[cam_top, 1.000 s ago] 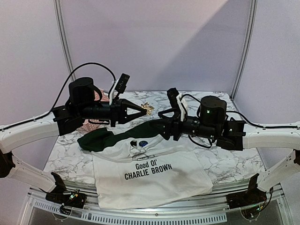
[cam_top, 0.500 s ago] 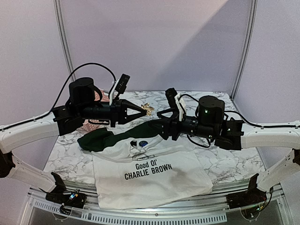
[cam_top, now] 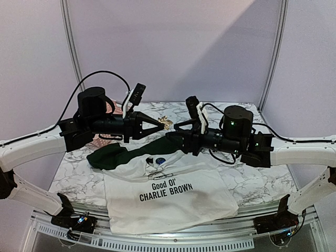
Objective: Remove the brooch from the garment
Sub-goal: Close the brooch securely.
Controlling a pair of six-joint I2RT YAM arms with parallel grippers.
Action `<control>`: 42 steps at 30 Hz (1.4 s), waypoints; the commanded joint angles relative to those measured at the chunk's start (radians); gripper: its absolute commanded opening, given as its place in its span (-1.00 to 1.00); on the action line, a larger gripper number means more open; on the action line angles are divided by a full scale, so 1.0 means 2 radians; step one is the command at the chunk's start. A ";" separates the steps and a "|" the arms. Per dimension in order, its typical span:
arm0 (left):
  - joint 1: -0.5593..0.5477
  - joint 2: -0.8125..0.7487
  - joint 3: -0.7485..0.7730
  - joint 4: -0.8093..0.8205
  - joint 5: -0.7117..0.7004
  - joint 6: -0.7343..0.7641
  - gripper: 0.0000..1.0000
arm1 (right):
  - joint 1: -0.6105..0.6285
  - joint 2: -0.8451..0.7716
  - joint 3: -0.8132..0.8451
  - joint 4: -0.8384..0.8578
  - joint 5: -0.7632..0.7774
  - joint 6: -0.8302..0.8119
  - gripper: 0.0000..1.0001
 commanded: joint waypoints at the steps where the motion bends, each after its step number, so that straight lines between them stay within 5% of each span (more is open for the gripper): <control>1: -0.006 0.005 0.011 -0.012 -0.002 0.007 -1.00 | 0.002 -0.013 0.007 0.008 -0.014 0.005 0.10; 42: -0.017 -0.001 0.009 -0.005 0.023 0.014 -1.00 | -0.011 -0.007 0.012 0.034 -0.088 0.047 -0.16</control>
